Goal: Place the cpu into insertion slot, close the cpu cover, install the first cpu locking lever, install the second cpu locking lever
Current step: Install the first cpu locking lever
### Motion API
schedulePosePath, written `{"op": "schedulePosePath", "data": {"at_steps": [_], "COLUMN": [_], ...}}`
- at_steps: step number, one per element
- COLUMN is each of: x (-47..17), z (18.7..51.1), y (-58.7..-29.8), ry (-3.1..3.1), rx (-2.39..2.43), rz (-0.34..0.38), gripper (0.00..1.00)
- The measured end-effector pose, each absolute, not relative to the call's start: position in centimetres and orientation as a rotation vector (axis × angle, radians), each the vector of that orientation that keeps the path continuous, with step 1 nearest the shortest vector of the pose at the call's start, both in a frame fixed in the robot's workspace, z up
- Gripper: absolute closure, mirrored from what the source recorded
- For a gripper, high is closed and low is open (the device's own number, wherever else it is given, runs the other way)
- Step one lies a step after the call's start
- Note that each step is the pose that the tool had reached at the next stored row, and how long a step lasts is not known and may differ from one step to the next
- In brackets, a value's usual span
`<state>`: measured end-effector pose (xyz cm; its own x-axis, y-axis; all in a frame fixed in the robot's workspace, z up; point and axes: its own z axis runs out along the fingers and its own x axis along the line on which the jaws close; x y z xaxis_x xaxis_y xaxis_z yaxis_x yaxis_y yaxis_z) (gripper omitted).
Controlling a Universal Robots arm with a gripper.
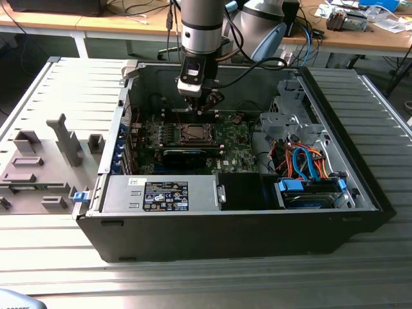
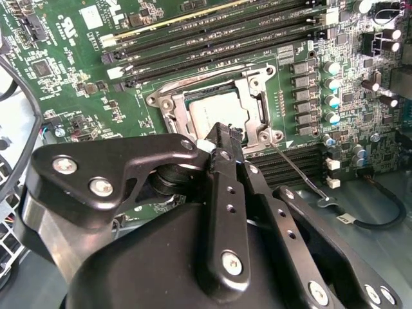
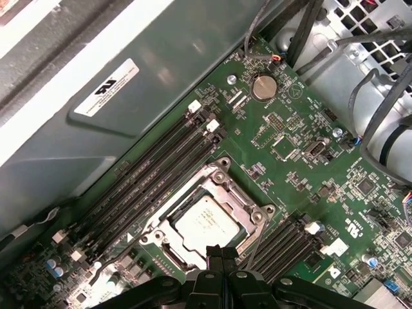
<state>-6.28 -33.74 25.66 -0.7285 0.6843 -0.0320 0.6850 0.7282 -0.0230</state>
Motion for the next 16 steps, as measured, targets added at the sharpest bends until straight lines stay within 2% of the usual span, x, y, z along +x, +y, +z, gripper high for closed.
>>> {"op": "schedulePosePath", "data": {"at_steps": [16], "x": [-6.27], "z": [25.66], "y": [-33.74], "ry": [2.920], "rx": [1.096], "rz": [-0.051], "gripper": [0.89]}}
